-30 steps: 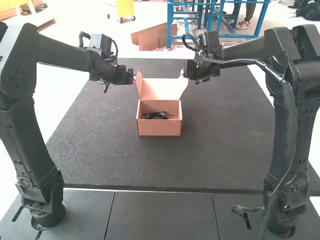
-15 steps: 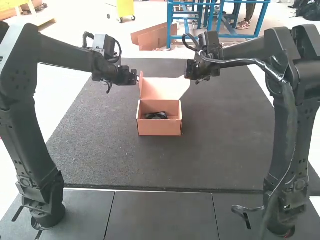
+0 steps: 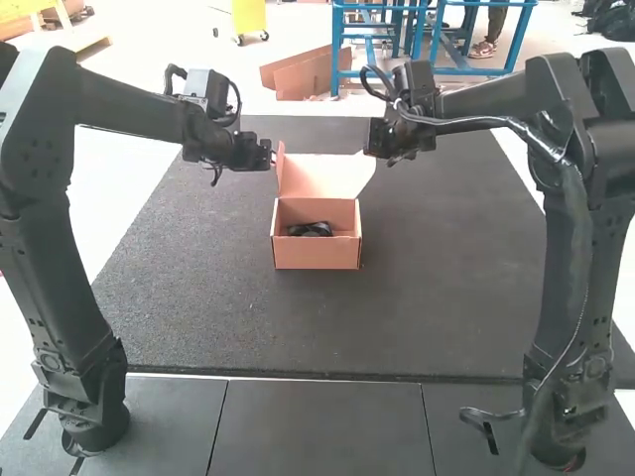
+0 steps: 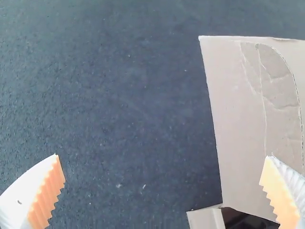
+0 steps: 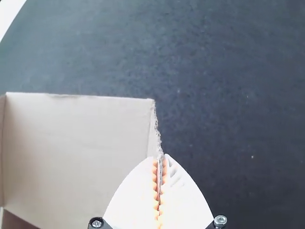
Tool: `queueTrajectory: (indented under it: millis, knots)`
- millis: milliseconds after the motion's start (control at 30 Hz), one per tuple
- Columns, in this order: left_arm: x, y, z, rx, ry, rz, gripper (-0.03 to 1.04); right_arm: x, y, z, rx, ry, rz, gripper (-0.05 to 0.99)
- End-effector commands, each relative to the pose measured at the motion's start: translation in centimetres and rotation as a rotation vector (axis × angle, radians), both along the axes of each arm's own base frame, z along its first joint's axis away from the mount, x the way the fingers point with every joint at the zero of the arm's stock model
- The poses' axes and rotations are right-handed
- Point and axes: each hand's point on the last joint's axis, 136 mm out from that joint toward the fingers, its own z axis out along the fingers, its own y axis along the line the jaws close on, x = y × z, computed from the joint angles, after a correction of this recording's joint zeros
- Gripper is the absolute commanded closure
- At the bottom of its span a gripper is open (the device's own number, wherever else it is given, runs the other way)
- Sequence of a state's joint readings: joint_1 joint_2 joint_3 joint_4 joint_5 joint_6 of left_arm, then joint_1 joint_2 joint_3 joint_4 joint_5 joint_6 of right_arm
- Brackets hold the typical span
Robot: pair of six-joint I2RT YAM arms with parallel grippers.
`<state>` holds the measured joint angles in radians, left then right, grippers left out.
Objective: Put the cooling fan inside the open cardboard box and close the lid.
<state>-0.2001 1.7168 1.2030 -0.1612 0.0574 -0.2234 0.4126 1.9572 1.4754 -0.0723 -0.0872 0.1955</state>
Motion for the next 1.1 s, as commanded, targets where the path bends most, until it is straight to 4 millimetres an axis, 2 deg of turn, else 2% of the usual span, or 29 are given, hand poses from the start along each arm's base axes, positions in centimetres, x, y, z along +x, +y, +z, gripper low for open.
queueTrajectory:
  millis: [0,300,600,1067]
  knots:
    - [0.8,-1.3,2.2,-0.023,-0.043,-0.021,0.04,-1.6,1.1,2.3,0.017,-0.031,0.035,0.95]
    - [0.1,-2.7,2.9,-0.025,-0.041,-0.051,0.04,-3.8,1.3,2.3,0.009,-0.024,0.056,0.95]
    - [-0.7,-3.2,3.2,-0.022,-0.03,-0.062,0.04,-6.2,1.6,2.2,0.001,-0.014,0.081,0.95]
    - [-2.1,-2.6,2.5,0.001,0.022,-0.054,0.04,-8.8,0.7,0.9,-0.012,0.014,0.083,0.95]
